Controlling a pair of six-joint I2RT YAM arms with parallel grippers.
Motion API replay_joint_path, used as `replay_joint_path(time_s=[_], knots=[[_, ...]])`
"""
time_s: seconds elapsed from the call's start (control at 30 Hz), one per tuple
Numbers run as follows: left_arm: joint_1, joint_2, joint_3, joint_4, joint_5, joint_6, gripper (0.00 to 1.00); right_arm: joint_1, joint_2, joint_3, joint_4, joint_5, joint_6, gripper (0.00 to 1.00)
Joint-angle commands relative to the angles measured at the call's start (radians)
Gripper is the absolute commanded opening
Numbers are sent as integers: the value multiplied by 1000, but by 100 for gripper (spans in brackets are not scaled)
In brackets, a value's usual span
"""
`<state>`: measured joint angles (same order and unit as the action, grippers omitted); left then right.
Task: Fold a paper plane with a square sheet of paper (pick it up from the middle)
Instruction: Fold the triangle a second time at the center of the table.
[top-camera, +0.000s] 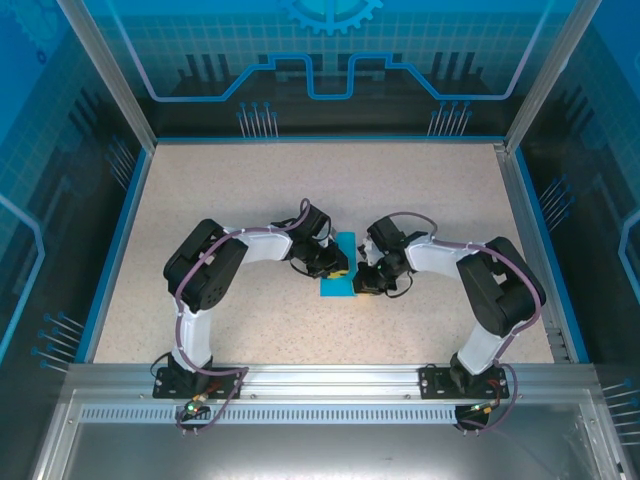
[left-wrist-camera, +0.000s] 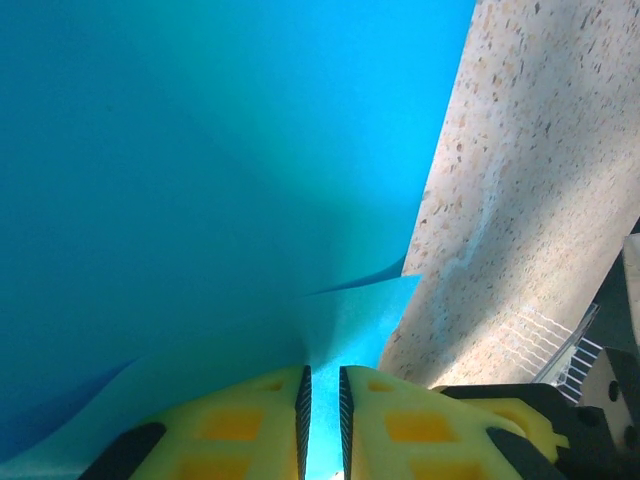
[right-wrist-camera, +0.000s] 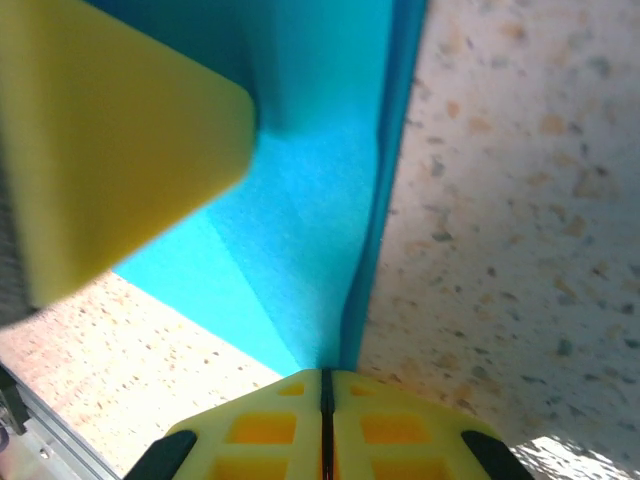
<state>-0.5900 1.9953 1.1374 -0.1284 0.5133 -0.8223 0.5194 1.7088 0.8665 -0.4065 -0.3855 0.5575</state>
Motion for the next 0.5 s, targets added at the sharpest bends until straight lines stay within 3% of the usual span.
replay_joint_path(time_s=[0.0, 0.47], knots=[[-4, 23, -1, -12, -17, -18, 18, 19, 16, -12, -31, 26, -1, 9], [-5, 36, 33, -75, -43, -52, 18, 53, -117, -34, -10, 71, -17, 9]])
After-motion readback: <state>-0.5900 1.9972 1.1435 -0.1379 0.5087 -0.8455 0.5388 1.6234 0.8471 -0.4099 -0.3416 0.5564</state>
